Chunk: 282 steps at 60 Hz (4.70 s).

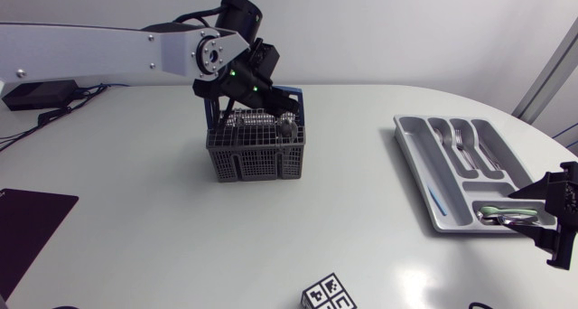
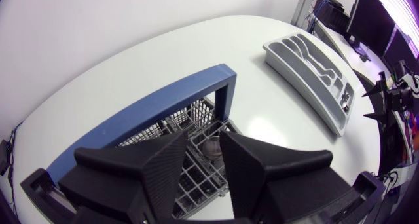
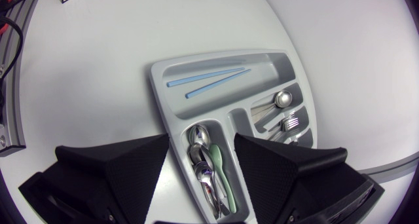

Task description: Transfer all utensils from the basket to the drawer tray.

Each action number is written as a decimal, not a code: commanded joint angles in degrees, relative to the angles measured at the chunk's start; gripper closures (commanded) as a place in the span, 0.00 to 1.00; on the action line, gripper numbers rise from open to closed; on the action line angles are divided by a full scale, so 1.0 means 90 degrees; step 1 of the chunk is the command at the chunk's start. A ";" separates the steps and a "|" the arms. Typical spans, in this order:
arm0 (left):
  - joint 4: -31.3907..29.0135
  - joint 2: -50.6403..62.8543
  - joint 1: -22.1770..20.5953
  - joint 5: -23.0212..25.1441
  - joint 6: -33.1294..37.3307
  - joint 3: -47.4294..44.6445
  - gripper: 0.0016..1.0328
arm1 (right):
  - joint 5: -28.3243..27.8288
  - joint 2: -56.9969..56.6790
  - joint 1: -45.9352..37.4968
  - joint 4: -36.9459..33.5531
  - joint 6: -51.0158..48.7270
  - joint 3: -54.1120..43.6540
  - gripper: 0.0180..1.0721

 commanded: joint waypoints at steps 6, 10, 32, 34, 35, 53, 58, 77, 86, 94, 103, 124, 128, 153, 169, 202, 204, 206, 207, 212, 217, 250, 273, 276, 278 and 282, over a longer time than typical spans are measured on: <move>-0.0054 -0.0029 0.0212 0.0618 0.0492 -0.0073 0.64 | -0.0027 -0.0071 0.0031 -0.0017 0.0024 -0.0181 0.31; 0.0014 -0.0020 0.0251 0.0901 0.0531 -0.0141 0.64 | -0.0027 -0.0071 0.0031 -0.0008 0.0024 -0.0191 0.31; 0.0073 0.0351 0.0290 0.1477 0.0932 -0.0219 0.54 | -0.0027 -0.0130 0.0031 -0.0047 0.0034 -0.0211 0.30; 0.0092 0.0381 0.0290 0.1477 0.0980 -0.0219 0.54 | -0.0027 -0.0130 0.0031 -0.0047 0.0024 -0.0211 0.30; 0.0112 0.0400 0.0290 0.1477 0.0990 -0.0219 0.54 | -0.0027 -0.0130 0.0031 -0.0047 0.0024 -0.0211 0.30; 0.0161 0.0683 0.0358 0.1467 0.1186 -0.0200 0.53 | -0.0027 -0.0110 0.0031 0.0002 0.0024 -0.0279 0.30; 0.0161 0.0693 0.0368 0.1477 0.1205 -0.0229 0.53 | -0.0027 -0.0110 0.0031 0.0002 0.0024 -0.0269 0.30; 0.0161 0.0381 0.0261 0.1555 0.1195 -0.0483 0.53 | -0.0027 -0.0227 0.0050 -0.0320 0.0034 -0.0259 0.30; 0.0161 0.0078 0.0290 0.1604 0.1195 -0.0678 0.53 | -0.0027 -0.0755 0.0831 -0.0818 0.1284 -0.0093 0.19; 0.0161 -0.0098 0.0358 0.1653 0.1215 -0.0815 0.53 | 0.0012 -0.1204 0.1847 -0.0662 0.2621 -0.0064 0.19; 0.0161 -0.0332 0.0427 0.1760 0.1449 -0.1088 0.53 | 0.0217 -0.1311 0.3204 -0.0310 0.4399 0.0102 0.19; 0.0210 -0.0752 0.0505 0.1975 0.2035 -0.1782 0.53 | 0.1838 -0.0950 0.6740 0.1399 0.8188 0.0463 0.19; 0.0219 -0.0840 0.0514 0.1985 0.2123 -0.1879 0.53 | 0.2131 -0.0638 0.7140 0.1652 0.8588 0.0629 0.19; 0.0395 -0.1309 0.0622 0.2336 0.2631 -0.2475 0.53 | 0.3059 0.1755 0.8165 0.2443 1.0170 0.2348 0.30; 0.0874 -0.1367 0.0632 0.2502 0.2592 -0.2758 0.53 | 0.3420 0.2712 0.8302 0.2824 1.0795 0.3159 0.51; 0.1225 -0.1582 0.0671 0.2512 0.2562 -0.3042 0.53 | 0.3723 0.3532 0.8458 0.2854 1.1264 0.3979 0.82; 0.1245 -0.1602 0.0671 0.2502 0.2562 -0.3051 0.53 | 0.3713 0.3542 0.8458 0.2854 1.1274 0.3989 0.84; 0.1254 -0.1602 0.0671 0.2502 0.2562 -0.3071 0.53 | 0.3713 0.3591 0.8458 0.2854 1.1284 0.4008 0.86; 0.1254 -0.1602 0.0671 0.2502 0.2562 -0.3071 0.53 | 0.3713 0.3620 0.8468 0.2844 1.1303 0.4037 0.87; 0.1274 -0.1651 0.0671 0.2512 0.2553 -0.3100 0.53 | 0.3713 0.3698 0.8478 0.2785 1.1313 0.4086 0.91; 0.1303 -0.1690 0.0671 0.2512 0.2533 -0.3149 0.53 | 0.3723 0.3737 0.8497 0.2785 1.1313 0.4096 0.93; 0.1352 -0.1836 0.0612 0.2512 0.2484 -0.3256 0.53 | 0.3957 0.3083 0.8536 0.3068 1.1254 0.3598 0.95; 0.1352 -0.2031 0.0524 0.2512 0.2436 -0.3286 0.45 | 0.4280 0.2155 0.8712 0.3830 1.0942 0.2905 0.95; 0.1352 -0.2051 0.0514 0.2512 0.2426 -0.3295 0.45 | 0.4328 0.2087 0.8732 0.3859 1.0903 0.2836 0.95; 0.1352 -0.2070 0.0514 0.2512 0.2426 -0.3295 0.45 | 0.4358 0.2038 0.8742 0.3879 1.0864 0.2807 0.95; 0.1352 -0.2090 0.0495 0.2512 0.2426 -0.3286 0.45 | 0.4377 0.1931 0.8751 0.3996 1.0776 0.2690 0.95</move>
